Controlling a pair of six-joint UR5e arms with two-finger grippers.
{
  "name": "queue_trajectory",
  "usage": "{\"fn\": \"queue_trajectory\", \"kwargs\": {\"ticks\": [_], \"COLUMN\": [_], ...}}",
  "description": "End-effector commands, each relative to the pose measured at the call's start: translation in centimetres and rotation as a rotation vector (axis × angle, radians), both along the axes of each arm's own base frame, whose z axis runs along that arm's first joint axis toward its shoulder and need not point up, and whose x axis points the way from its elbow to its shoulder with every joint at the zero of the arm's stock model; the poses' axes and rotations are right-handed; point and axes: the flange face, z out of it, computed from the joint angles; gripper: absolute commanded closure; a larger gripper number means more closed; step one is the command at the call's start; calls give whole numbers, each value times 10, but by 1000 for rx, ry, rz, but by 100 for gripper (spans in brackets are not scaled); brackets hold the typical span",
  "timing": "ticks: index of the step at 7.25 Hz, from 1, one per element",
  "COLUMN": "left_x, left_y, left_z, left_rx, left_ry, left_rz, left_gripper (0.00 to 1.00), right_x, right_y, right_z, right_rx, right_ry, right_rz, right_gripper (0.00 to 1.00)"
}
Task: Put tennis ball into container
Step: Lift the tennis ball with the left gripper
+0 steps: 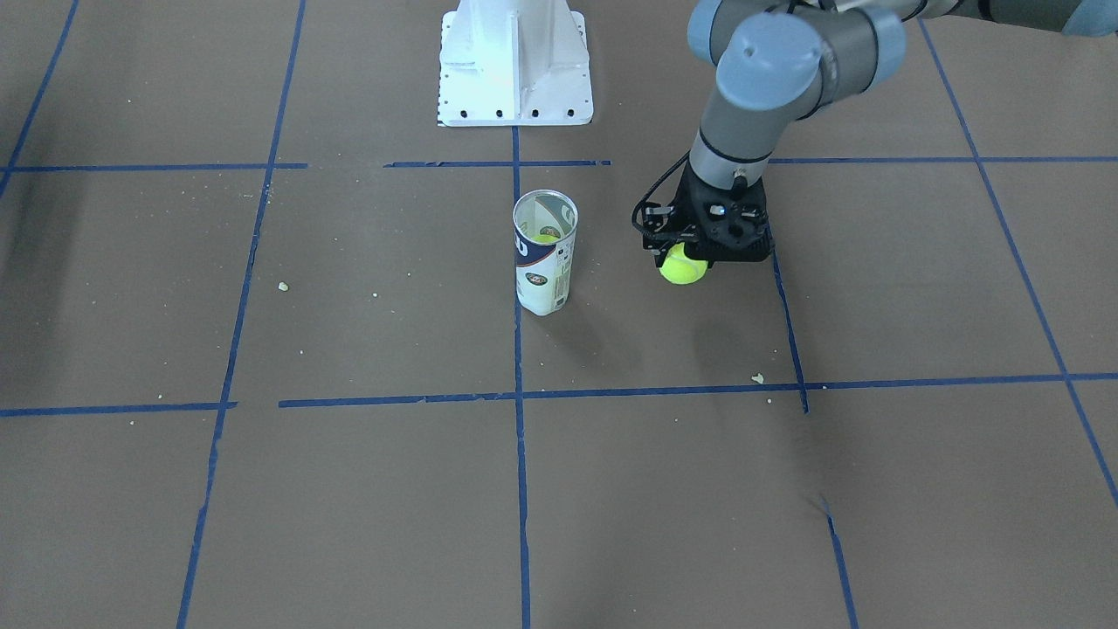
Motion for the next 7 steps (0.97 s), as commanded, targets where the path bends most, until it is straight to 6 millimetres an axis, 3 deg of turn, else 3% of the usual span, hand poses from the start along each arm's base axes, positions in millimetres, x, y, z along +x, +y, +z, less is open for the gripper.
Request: {"fn": "queue_trajectory", "kwargs": {"ticks": [1,2,3,4,5,7], "left_x": [-83,-87,-76,-54,-7,46], "left_y": [-21,-15,-14,-24,-10,-9], "left_z": [-91,-111,-122,-149,-165,-166], "left_rx": [-6,-22,-76,-144,-194,-239], "left_ry": [-56,-19,32,56,58,85], "left_rz": [-64,-41,-11,-55,-42,-44], "left_gripper": [100,100,100,100,100,100], "right_x": [0,0,0,0,0,0], "right_y": [0,0,0,0,0,0], "right_z": [0,0,0,0,0,0], "right_rx": [0,0,0,0,0,0], "right_ry": [0,0,0,0,0,0], "right_rz": [0,0,0,0,0,0], "right_gripper": [0,0,0,0,0,0]}}
